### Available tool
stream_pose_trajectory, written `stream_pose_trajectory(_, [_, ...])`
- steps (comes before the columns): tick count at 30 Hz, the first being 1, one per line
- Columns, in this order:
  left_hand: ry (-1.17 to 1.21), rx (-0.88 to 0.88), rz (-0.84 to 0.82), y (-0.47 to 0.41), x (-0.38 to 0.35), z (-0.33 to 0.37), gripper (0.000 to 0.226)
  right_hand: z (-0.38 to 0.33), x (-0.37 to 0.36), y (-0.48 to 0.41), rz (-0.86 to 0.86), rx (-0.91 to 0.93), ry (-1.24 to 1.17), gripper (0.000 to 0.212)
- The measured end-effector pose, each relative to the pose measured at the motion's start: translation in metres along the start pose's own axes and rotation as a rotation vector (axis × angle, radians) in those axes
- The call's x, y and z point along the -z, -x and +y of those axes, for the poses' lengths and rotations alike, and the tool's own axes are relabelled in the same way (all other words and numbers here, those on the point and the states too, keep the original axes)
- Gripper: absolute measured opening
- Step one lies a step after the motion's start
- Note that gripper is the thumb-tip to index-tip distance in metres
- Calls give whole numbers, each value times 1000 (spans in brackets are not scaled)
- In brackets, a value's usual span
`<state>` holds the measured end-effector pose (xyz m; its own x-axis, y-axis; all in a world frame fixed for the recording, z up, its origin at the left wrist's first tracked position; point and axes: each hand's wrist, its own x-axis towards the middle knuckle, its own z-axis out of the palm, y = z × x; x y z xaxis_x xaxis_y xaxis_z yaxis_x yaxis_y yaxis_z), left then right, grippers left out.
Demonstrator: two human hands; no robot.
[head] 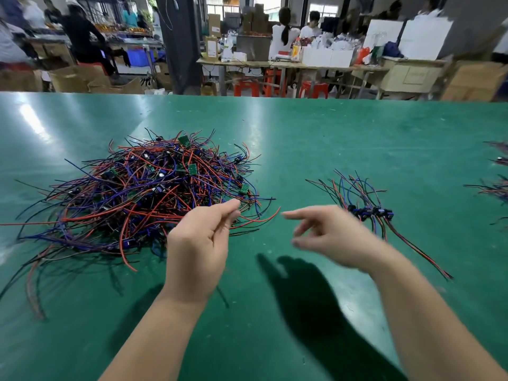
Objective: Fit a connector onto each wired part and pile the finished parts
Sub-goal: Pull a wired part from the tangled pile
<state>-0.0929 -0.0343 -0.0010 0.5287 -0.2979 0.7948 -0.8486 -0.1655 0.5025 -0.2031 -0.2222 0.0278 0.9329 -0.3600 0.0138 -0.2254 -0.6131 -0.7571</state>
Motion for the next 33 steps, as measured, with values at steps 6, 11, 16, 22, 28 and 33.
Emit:
stream_pose_trajectory(6, [278, -246, -196, 22, -17, 30, 21, -15, -85, -2, -64, 215, -188, 45])
stream_pose_trajectory(11, [272, -169, -166, 19, -17, 31, 35, -10, -74, -2, 127, 198, -675, 7])
stream_pose_trajectory(16, [10, 4, -93, 8, -9, 14, 47, -6, -55, -2, 212, -40, -1194, 26])
stream_pose_trajectory(22, [-64, 99, -304, 14, -14, 15, 37, -13, -48, 1, 169, -163, -1337, 24])
stream_pose_trajectory(28, [300, 325, -378, 14, -14, 19, 19, -11, -44, 4, 87, -160, -1391, 17])
stream_pose_trajectory(33, [466, 564, -395, 12, -16, 21, 13, -11, -44, 6, -2, -126, -1356, 24])
